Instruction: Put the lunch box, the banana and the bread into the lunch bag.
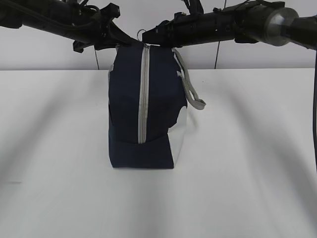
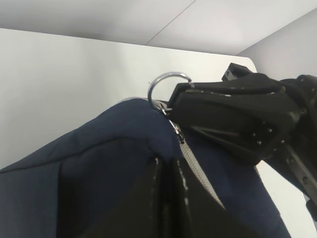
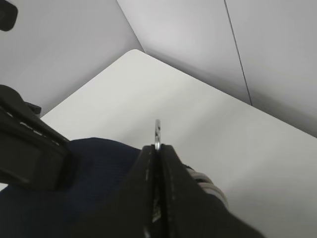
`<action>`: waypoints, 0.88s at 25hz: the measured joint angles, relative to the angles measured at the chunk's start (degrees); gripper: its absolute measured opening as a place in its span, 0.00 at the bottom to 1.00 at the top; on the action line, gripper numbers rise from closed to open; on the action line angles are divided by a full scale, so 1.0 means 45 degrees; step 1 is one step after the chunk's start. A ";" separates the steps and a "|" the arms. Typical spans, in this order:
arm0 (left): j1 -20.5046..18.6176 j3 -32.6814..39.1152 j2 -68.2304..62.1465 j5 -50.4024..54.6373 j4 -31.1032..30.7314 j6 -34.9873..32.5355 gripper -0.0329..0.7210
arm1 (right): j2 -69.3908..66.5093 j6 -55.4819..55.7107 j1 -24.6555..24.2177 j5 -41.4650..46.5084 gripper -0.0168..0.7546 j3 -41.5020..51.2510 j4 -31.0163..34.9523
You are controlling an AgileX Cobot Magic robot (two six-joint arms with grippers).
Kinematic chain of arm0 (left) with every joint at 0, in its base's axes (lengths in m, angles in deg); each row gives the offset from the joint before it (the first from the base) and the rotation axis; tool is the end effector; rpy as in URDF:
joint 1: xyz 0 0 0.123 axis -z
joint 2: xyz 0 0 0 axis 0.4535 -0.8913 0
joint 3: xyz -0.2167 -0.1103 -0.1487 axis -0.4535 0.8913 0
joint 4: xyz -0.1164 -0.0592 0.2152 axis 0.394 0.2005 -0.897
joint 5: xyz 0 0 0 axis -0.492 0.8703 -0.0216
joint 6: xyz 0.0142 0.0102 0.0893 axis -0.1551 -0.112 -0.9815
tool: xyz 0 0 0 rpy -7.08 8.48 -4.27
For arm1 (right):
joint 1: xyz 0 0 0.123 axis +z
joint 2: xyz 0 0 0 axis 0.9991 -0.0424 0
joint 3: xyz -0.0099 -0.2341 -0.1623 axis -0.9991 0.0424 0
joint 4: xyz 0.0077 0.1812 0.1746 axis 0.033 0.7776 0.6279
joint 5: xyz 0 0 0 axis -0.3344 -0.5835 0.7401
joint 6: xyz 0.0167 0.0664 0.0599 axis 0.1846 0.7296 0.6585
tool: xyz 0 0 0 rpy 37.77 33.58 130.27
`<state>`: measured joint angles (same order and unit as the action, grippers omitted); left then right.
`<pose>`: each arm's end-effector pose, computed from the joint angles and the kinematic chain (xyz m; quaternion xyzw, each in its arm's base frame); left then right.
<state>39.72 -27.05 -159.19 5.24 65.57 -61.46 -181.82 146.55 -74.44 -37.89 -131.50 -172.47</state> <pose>0.4547 -0.1589 0.2554 0.0318 0.8652 -0.4071 0.2910 0.5186 0.1882 0.2255 -0.2750 0.7464 0.4002 0.4552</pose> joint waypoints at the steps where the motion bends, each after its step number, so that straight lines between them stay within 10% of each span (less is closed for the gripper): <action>1: 0.0000 0.0000 0.0000 0.0000 0.0000 0.0000 0.04 | 0.0000 0.0000 0.0000 0.0000 0.03 0.0000 0.0000; 22: 0.0000 0.0000 0.0080 0.1087 0.0131 -0.1517 0.04 | 0.0573 0.0641 -0.0179 -0.0275 0.03 -0.0681 -0.0378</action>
<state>39.72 -27.05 -158.83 10.13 66.16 -68.29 -179.24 149.44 -75.24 -39.13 -134.57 -174.17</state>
